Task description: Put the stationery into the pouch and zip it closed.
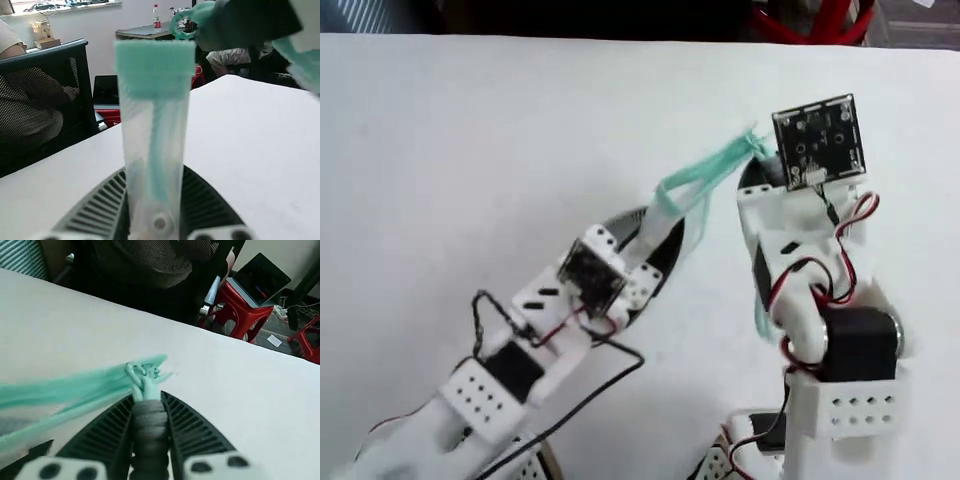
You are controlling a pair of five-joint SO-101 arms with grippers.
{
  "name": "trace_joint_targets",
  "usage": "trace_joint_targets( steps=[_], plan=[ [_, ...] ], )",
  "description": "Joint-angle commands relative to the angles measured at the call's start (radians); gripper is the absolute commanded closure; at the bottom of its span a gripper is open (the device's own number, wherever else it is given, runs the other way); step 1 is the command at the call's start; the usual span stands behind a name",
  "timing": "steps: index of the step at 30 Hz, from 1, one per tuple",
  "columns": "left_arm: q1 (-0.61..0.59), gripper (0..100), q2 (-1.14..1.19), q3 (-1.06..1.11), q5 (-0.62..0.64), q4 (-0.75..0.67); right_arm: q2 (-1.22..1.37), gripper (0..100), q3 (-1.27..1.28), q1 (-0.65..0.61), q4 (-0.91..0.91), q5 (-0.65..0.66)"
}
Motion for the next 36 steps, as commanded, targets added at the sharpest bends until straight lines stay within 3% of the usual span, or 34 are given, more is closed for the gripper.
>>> trace_joint_targets(
  steps=[1, 23, 29, 36],
  plan=[
    [0.004, 98, 0.145, -0.094, -0.002, -0.071, -0.053, 97.9, -0.012, -0.025, 0.022, 0.003],
    [0.018, 98, 0.17, -0.091, -0.002, -0.081, -0.062, 97.9, -0.006, -0.15, 0.097, -0.002],
    [0.019, 98, 0.17, -0.091, -0.002, -0.081, -0.182, 97.9, -0.006, -0.153, 0.128, 0.005],
    [0.019, 98, 0.17, -0.091, -0.002, -0.08, -0.229, 97.9, 0.015, -0.283, 0.163, 0.006]
  ],
)
